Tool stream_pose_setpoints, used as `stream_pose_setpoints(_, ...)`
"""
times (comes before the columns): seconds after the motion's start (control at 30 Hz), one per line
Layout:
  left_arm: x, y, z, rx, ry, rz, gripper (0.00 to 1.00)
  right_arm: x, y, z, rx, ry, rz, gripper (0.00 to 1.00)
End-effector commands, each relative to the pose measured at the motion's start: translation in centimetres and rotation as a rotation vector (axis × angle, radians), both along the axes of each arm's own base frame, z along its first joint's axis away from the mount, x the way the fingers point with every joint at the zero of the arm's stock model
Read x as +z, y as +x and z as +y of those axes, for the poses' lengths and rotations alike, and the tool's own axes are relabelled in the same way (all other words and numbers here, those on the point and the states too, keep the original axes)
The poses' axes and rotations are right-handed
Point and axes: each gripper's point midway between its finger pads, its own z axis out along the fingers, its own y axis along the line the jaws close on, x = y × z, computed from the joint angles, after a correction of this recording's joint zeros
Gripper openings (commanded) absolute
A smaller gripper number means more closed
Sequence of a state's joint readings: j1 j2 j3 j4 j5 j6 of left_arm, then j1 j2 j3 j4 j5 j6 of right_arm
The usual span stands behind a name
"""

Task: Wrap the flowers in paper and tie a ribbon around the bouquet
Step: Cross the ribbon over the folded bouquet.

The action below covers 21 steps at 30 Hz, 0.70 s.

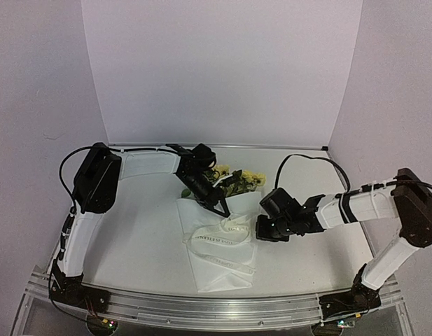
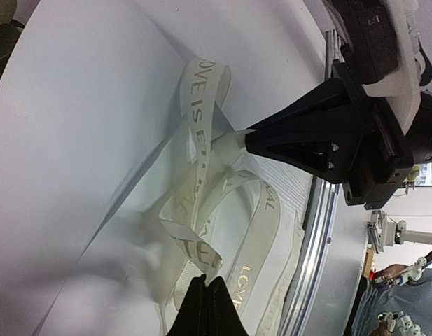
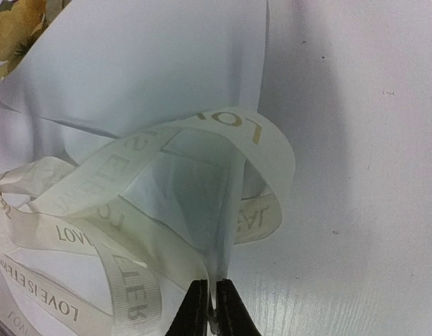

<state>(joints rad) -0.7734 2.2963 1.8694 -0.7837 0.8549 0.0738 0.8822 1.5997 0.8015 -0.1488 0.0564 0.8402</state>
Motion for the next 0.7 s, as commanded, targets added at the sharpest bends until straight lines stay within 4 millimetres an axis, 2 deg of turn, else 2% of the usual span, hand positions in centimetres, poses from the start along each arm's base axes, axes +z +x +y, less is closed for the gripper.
stream_pose_setpoints(0.0, 0.5, 0.6, -0.2, 0.010, -0.017, -0.035, 0.03, 1.5, 0.3, -1.7, -0.034, -0.052, -0.042, 0.00)
stream_pose_setpoints(0.17, 1.5, 1.4, -0.3, 0.048, -0.036, -0.077, 0.09, 2.6, 0.1, -2.9, -0.044, -0.102, -0.049, 0.00)
stream_pose_setpoints(0.3, 2.8, 2.1, -0.2, 0.096, -0.051, -0.106, 0.27, 3.0, -0.2, -3.3, -0.040, -0.120, -0.043, 0.00)
stream_pose_setpoints(0.4, 5.1, 3.2, 0.4, 0.179, -0.075, -0.176, 0.47, 3.0, -0.5, -3.7, -0.041, -0.135, -0.032, 0.00)
stream_pose_setpoints(0.47, 7.0, 3.8, 1.1, 0.239, -0.091, -0.220, 0.55, 3.2, -0.7, -4.1, -0.045, -0.153, -0.028, 0.00)
stream_pose_setpoints(0.53, 8.6, 4.1, 2.1, 0.302, -0.091, -0.253, 0.58, 3.4, -0.8, -4.6, -0.055, -0.171, -0.029, 0.00)
stream_pose_setpoints(0.67, 8.8, 3.0, 5.4, 0.438, -0.021, -0.244, 0.59, 3.9, -1.3, -5.8, -0.076, -0.209, -0.026, 0.00)
